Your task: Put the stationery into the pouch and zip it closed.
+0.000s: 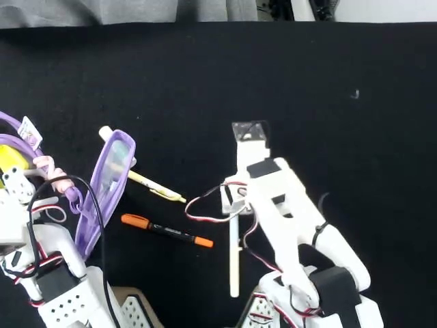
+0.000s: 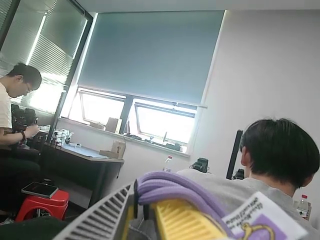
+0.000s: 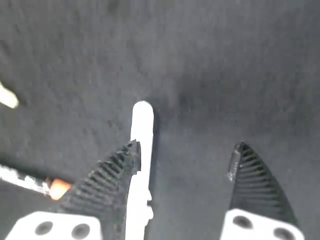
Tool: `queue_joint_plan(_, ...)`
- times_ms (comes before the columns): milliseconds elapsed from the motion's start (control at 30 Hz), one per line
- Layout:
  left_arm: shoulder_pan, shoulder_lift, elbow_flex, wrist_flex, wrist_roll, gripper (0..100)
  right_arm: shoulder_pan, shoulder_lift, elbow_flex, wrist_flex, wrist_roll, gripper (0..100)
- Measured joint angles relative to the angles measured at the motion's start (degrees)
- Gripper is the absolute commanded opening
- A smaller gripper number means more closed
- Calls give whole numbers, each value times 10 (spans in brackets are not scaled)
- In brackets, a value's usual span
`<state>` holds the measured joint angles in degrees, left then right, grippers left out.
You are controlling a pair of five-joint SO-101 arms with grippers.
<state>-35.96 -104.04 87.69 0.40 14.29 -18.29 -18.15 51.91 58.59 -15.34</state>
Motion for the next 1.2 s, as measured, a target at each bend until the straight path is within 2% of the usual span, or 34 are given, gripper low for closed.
queue_joint_plan(200,0,0,0,0,0,30,0,0,25,-85,-25,286)
queue_joint_plan(433,0,0,0,0,0,30,-56,0,30,-93,-25,286)
queue_joint_plan(867,0,0,0,0,0,30,-47,0,59,-97,-55,286)
queue_joint_plan(1033,0,0,0,0,0,30,-50,47,57,-133,-56,283)
queue_joint_plan(1200,0,0,0,0,0,30,-47,121,0,-110,-56,138)
